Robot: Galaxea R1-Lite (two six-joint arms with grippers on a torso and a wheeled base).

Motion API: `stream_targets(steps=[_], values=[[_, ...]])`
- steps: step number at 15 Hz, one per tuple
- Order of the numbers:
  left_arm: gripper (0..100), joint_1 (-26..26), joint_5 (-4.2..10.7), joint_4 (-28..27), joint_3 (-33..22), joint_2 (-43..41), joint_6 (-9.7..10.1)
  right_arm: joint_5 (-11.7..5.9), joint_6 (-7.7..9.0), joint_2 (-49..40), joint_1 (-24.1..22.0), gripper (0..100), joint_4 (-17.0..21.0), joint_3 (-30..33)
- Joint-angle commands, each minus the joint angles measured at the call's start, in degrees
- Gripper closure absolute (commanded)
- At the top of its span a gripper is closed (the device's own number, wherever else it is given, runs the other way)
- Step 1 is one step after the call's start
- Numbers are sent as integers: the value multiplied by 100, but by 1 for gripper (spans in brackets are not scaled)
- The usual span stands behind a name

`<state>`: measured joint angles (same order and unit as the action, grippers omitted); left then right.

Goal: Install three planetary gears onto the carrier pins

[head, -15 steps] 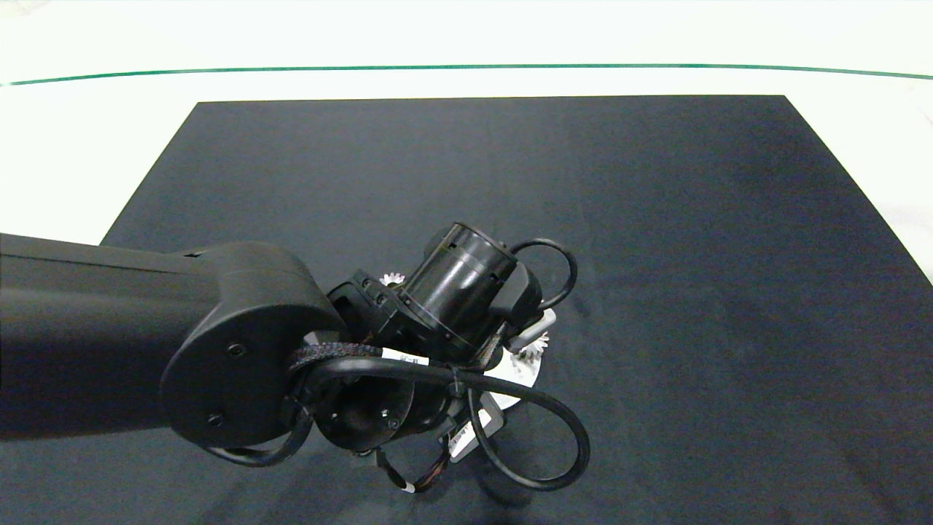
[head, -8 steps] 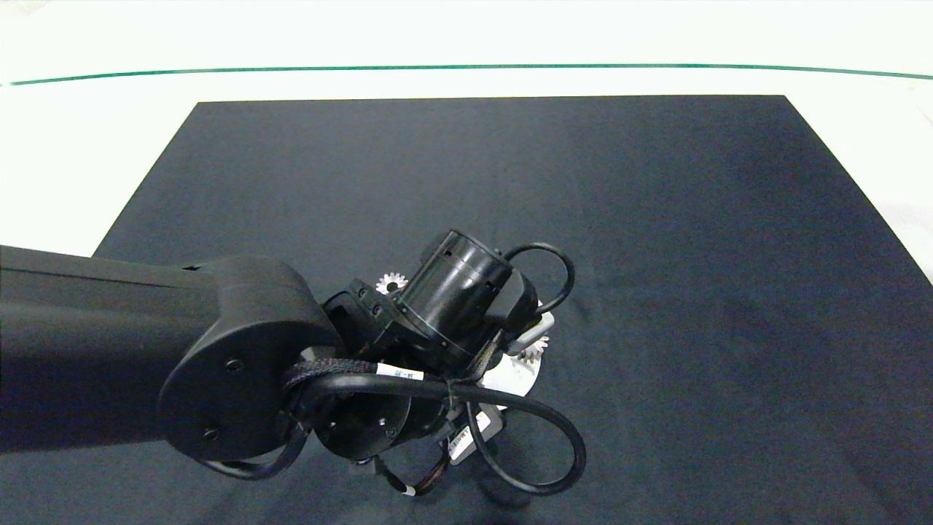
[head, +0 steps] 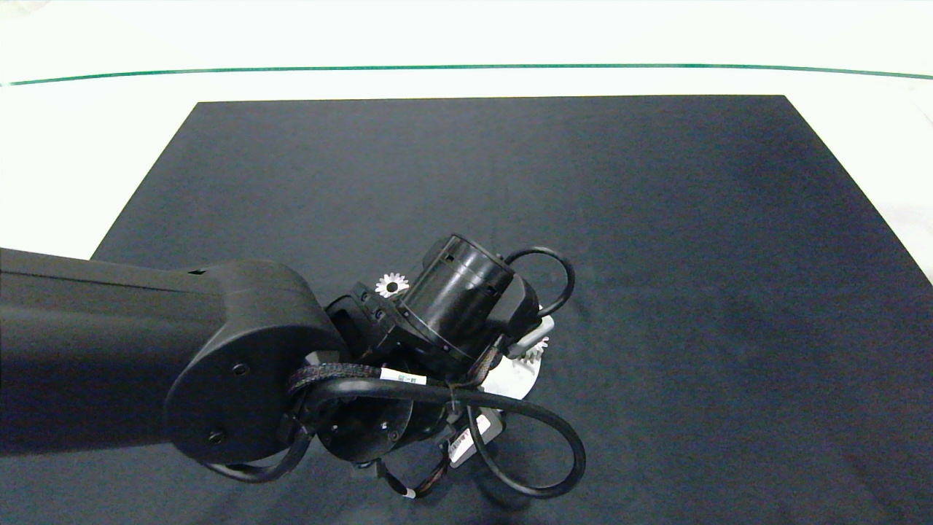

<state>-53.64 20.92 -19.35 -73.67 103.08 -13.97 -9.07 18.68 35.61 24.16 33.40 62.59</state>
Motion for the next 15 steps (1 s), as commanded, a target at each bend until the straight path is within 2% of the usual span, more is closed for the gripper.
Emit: stream_targets(steps=[1, 5, 6, 10, 12, 15], values=[[0, -41, 9, -17, -42, -43, 175, -7, 13, 7, 1, 0, 17, -1], [0, 11, 9, 27, -262, -175, 272, -7, 13, -1, 1, 0, 17, -1], [0, 73, 9, 27, -491, -280, 439, -7, 13, -1, 10, 0, 17, -1], [0, 1128, 9, 19, -640, -614, 606, -7, 84, -10, 1, 0, 8, -45], [0, 1602, 0, 36, -614, -544, 861, -7, 119, -36, 1, 0, 0, -45], [0, 2006, -18, 36, -640, -377, 861, -7, 119, -89, 1, 0, -9, -36]])
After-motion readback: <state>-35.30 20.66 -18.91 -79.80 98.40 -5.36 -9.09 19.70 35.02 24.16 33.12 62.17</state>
